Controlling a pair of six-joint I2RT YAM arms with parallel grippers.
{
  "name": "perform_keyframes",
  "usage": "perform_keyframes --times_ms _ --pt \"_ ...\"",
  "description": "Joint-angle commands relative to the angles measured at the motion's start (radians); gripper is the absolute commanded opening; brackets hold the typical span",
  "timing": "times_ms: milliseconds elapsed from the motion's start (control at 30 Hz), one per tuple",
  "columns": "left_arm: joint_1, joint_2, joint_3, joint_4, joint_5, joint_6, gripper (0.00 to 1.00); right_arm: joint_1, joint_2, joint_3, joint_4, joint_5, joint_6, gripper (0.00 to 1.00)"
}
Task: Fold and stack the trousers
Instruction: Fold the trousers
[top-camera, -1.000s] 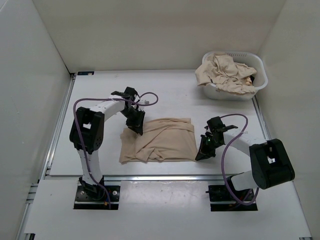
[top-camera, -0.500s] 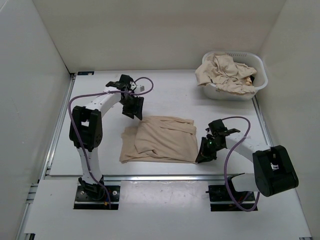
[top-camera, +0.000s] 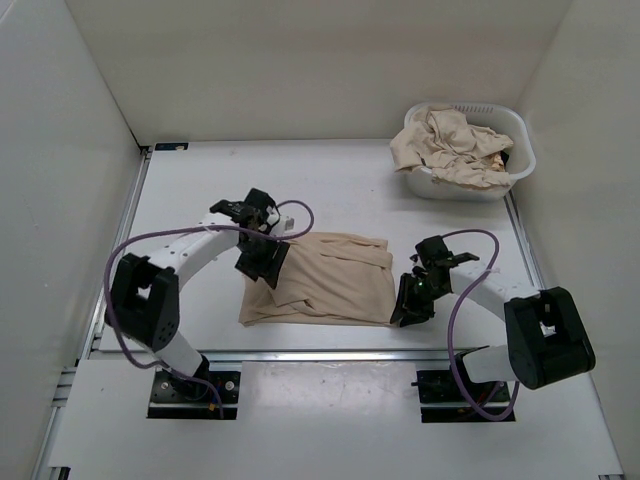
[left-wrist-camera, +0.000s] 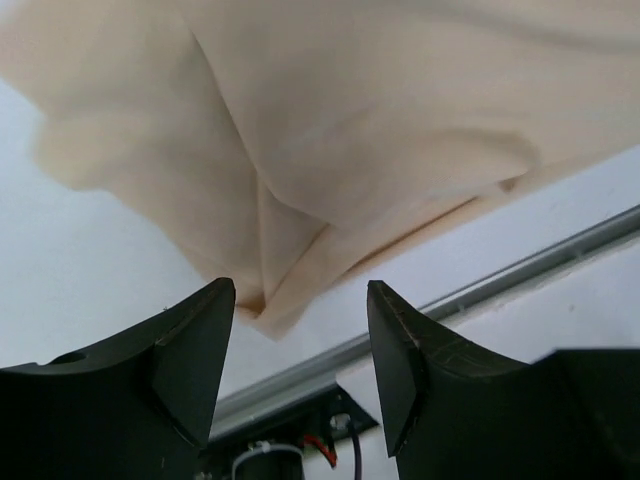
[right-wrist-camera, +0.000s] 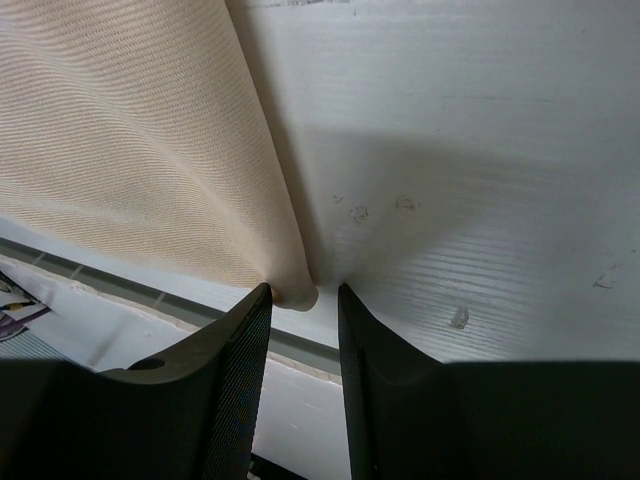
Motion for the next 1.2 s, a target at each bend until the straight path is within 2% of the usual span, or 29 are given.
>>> perform_keyframes --times_ms 0,200,400,667,800,833,933,1100,1167 --pt "0.01 0.082 -0.061 -0.023 0.071 0.001 0.67 -0.001 0.02 0.031 -0.004 0.023 -0.002 0.38" --pt "0.01 0.146 0.0 0.012 0.153 0.001 0.7 -0.001 0.02 0.04 -0.013 0.023 -0.002 0.38" --pt "-0.026 0.137 -0.038 0.041 0.174 0.001 0.71 -0.001 0.0 0.011 -0.013 0.023 0.007 0.38" --pt "-0.114 0.172 -0.035 0.074 0.093 0.001 0.7 -0.001 0.009 0.011 -0.004 0.032 0.025 0.38" --pt "-0.138 0.206 -0.012 0.104 0.015 0.001 0.57 -0.001 0.009 0.011 -0.004 0.041 0.025 0.38" --pt "-0.138 0.217 -0.012 0.104 -0.008 0.001 0.39 -0.001 0.009 0.011 -0.004 0.041 0.025 0.38" --pt "-0.138 0.217 -0.021 0.104 -0.028 0.001 0.14 -0.001 0.009 0.002 -0.004 0.061 0.036 0.38" --pt "-0.138 0.175 -0.059 0.104 -0.005 0.001 0.14 -0.001 0.009 0.002 0.007 0.061 0.045 0.27" --pt "-0.138 0.137 -0.087 0.104 0.031 0.001 0.14 -0.001 0.009 0.002 0.007 0.061 0.045 0.26"
